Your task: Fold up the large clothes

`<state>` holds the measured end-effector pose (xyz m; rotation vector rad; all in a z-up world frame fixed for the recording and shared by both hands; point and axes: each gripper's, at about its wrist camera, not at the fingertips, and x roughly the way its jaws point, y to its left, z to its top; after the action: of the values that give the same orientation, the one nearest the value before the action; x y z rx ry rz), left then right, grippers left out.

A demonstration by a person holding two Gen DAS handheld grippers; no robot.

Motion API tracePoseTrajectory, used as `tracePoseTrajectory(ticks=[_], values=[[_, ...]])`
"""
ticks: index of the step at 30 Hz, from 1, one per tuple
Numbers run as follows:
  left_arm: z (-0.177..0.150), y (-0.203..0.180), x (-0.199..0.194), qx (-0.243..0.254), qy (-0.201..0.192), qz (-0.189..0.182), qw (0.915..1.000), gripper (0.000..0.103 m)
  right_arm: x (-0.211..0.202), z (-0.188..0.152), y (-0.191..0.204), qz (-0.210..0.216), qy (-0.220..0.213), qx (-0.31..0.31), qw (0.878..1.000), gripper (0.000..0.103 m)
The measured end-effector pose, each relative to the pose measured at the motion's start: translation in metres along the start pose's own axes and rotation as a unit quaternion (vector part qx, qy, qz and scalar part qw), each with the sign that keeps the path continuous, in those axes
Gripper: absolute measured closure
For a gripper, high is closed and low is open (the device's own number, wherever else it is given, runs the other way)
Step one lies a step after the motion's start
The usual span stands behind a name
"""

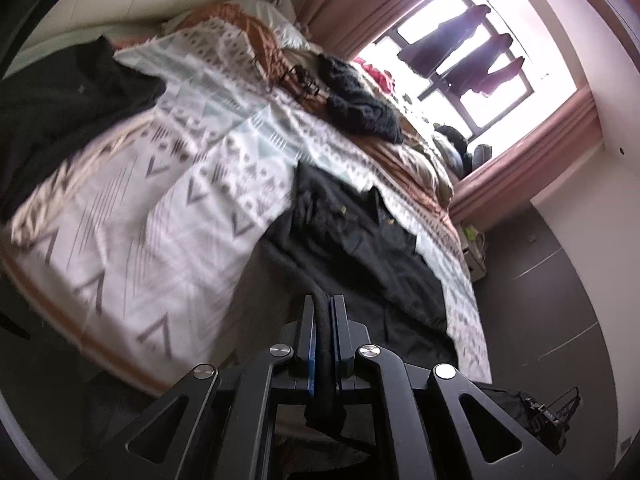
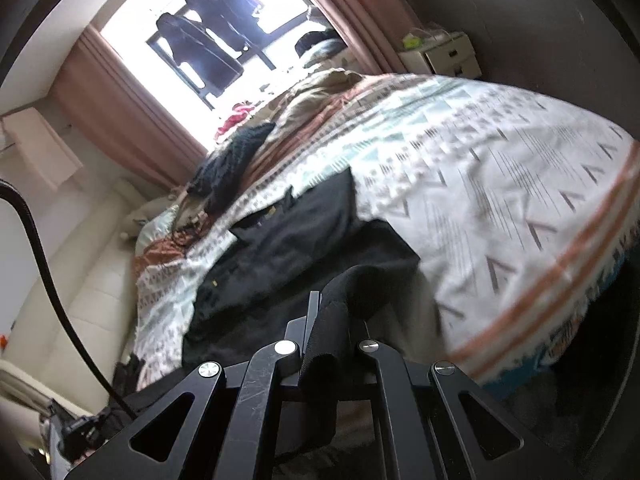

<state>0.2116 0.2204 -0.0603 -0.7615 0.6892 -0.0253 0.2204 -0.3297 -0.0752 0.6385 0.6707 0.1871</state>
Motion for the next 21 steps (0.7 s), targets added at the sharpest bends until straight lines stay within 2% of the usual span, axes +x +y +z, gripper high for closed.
tracePoseTrajectory(ticks=[2, 9, 14, 21], values=[[0.017, -0.007, 0.002, -0.007, -0.011, -0.010, 0.9999, 0.098, 0.001, 0.012, 0.008, 0.003, -0.009, -0.004, 1.000, 0.099], [0.064, -0.043, 0.015, 0.016, -0.046, -0.027, 0.9984, 0.098, 0.013, 0.058, 0.035, 0.027, -0.029, -0.017, 0.999, 0.099], [0.093, -0.064, 0.028, 0.030, -0.067, -0.032, 0.9968, 0.098, 0.025, 0.089, 0.056, 0.026, -0.041, -0.042, 0.998, 0.099], [0.132, -0.084, 0.054, 0.045, -0.077, -0.035, 0.9954, 0.098, 0.052, 0.127, 0.078, 0.034, -0.051, -0.052, 0.997, 0.099]])
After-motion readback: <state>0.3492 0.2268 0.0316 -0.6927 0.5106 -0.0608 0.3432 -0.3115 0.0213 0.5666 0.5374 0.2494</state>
